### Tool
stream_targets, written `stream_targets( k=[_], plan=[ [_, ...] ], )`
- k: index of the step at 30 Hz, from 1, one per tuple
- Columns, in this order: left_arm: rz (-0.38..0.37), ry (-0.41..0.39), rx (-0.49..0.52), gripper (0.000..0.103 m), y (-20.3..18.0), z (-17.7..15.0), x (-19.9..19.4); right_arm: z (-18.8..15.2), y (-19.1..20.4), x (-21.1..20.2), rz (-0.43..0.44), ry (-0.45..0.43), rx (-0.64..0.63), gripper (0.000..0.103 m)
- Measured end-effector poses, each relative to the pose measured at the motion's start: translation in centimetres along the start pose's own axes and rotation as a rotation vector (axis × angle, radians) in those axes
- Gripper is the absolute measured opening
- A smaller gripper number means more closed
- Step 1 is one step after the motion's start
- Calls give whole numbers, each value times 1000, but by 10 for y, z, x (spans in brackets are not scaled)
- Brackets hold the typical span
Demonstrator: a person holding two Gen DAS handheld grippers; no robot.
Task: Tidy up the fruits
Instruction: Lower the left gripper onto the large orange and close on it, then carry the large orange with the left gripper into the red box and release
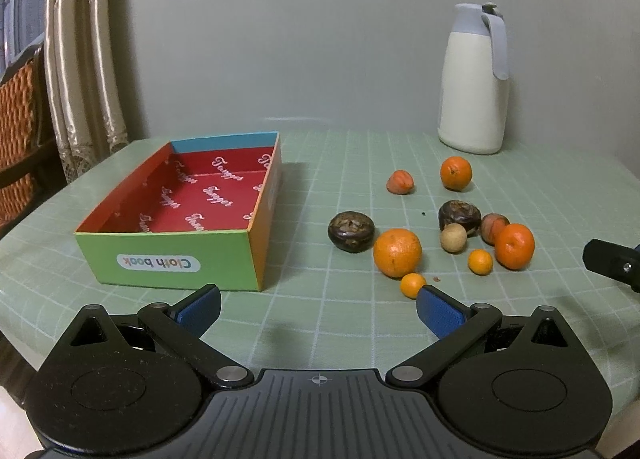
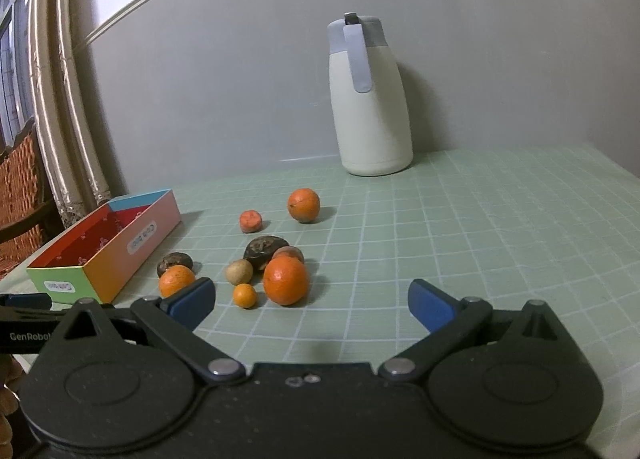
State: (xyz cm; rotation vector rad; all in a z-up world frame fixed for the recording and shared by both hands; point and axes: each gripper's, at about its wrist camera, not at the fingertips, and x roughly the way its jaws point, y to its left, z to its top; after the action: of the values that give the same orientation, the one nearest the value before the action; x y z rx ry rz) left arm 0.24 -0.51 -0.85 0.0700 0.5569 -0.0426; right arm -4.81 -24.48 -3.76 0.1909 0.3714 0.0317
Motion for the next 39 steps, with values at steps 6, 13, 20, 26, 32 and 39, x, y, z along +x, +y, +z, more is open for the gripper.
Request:
stream_targets(
  k=[6, 13, 20, 26, 32, 39],
  plan=[
    [-51, -4, 17, 103, -7, 5, 9, 2, -4, -2, 6, -15, 17, 103],
    [-103, 6, 14, 103, -23, 18, 30, 6, -6, -4, 28, -37, 29, 103],
    [-138, 69, -39, 79, -25, 24, 65, 9, -13, -6, 35, -52, 65, 103],
    [-161, 83, -46, 61, -26, 22, 79, 10, -16, -7, 44, -64, 83, 103],
    [-198, 94, -49, 39, -33, 21, 83, 11, -15, -6, 53, -59, 85, 103],
    [-203, 67, -44, 38, -30, 19, 79, 10, -12, -4, 55, -56, 76, 103]
  ],
)
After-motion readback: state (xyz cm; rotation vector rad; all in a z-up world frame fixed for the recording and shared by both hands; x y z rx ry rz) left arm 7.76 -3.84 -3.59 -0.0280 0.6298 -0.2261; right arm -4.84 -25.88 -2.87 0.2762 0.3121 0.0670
